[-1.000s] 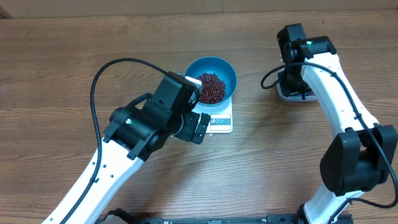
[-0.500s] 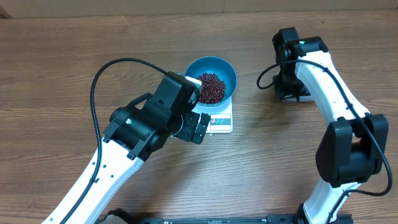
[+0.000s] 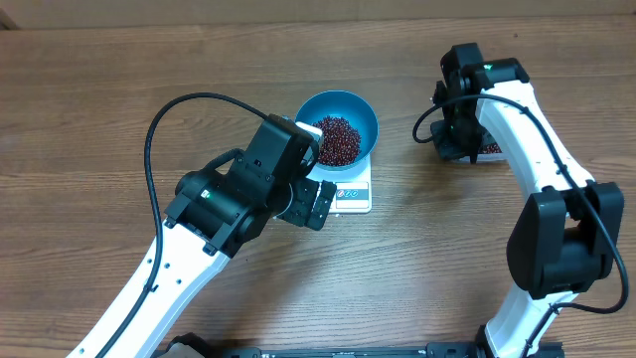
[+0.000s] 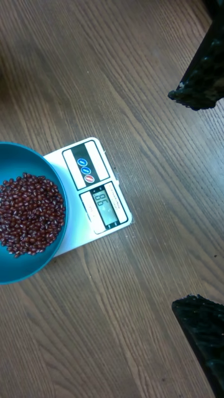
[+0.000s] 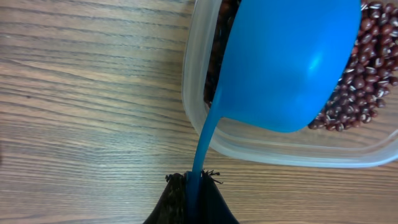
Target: Scoop item into bowl and weigh 150g on scale
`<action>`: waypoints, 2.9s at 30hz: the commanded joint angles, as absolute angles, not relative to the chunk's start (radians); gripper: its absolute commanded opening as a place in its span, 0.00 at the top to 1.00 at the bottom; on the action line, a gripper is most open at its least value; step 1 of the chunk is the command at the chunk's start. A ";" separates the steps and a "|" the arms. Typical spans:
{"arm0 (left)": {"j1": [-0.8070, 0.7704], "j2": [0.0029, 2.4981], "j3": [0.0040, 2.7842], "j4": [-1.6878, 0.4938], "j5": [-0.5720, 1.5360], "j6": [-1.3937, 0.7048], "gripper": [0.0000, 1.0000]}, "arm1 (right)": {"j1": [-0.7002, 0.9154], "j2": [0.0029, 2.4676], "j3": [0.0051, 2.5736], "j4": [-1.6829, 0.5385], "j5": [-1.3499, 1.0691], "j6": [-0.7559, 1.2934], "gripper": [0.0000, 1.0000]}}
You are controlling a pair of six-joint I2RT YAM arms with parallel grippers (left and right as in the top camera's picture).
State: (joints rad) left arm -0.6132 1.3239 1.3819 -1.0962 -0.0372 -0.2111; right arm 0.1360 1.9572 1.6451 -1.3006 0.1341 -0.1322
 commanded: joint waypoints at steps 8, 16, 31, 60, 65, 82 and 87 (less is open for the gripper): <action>-0.607 1.320 1.385 -1.096 -0.033 -0.221 0.00 | 0.027 1.940 1.679 -1.301 -0.255 -0.244 0.96; -0.607 1.320 1.385 -1.096 -0.033 -0.221 0.00 | -0.090 1.940 1.679 -1.317 -0.437 -0.319 0.96; -0.607 1.320 1.385 -1.096 -0.033 -0.221 0.00 | -0.185 1.940 1.675 -1.335 -0.519 -0.379 0.96; -0.607 1.320 1.385 -1.096 -0.033 -0.221 0.00 | -0.309 1.942 1.565 -1.310 -0.604 -0.421 0.96; -0.607 1.320 1.385 -1.096 -0.033 -0.221 0.00 | -0.336 1.942 1.522 -1.284 -0.657 -0.421 0.96; -0.607 1.320 1.385 -1.096 -0.033 -0.221 0.00 | -0.422 1.942 1.519 -1.290 -0.763 -0.421 0.96; -0.607 1.320 1.385 -1.096 -0.033 -0.221 0.00 | -0.447 1.942 1.517 -1.289 -0.766 -0.421 0.96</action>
State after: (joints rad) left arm -0.6132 1.3239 1.3819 -1.0962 -0.0368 -0.2111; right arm -0.4290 1.9553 1.5280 -1.2919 -0.7162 -0.4080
